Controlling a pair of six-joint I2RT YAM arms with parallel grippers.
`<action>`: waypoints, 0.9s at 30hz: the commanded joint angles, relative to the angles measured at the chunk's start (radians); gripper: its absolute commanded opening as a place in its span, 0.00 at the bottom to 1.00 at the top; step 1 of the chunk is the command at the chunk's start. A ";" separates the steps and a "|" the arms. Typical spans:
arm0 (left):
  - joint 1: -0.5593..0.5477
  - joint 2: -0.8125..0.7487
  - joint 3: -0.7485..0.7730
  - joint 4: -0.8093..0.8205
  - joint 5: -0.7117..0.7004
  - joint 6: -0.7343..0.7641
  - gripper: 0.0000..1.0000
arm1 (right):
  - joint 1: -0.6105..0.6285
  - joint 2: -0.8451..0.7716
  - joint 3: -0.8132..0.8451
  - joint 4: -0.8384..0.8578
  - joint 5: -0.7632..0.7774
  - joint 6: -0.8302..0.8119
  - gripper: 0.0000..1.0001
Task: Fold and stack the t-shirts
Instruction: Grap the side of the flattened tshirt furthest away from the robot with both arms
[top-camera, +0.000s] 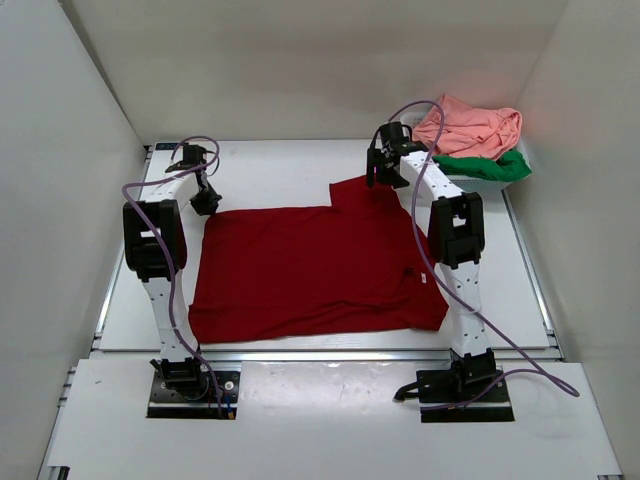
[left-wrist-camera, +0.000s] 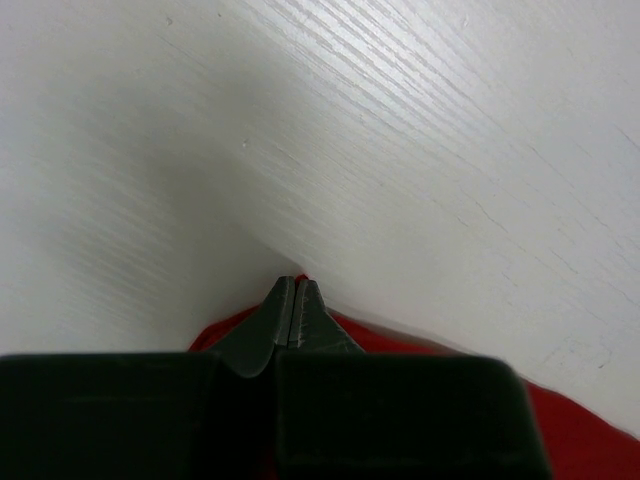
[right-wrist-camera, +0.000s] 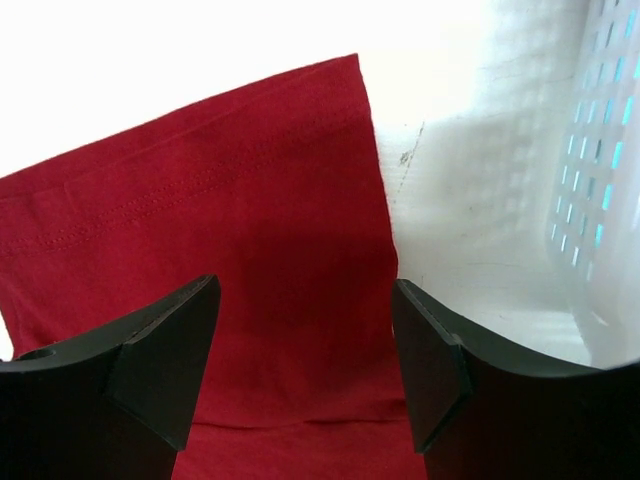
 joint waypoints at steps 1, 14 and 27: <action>0.002 -0.078 0.039 0.008 0.015 -0.002 0.00 | -0.026 0.042 0.029 -0.053 0.051 0.020 0.67; -0.006 -0.088 0.025 0.014 0.017 -0.035 0.00 | -0.040 0.058 -0.015 -0.097 -0.040 0.038 0.61; -0.015 -0.101 0.016 0.011 0.012 -0.041 0.00 | -0.055 0.055 0.028 -0.114 -0.048 0.020 0.00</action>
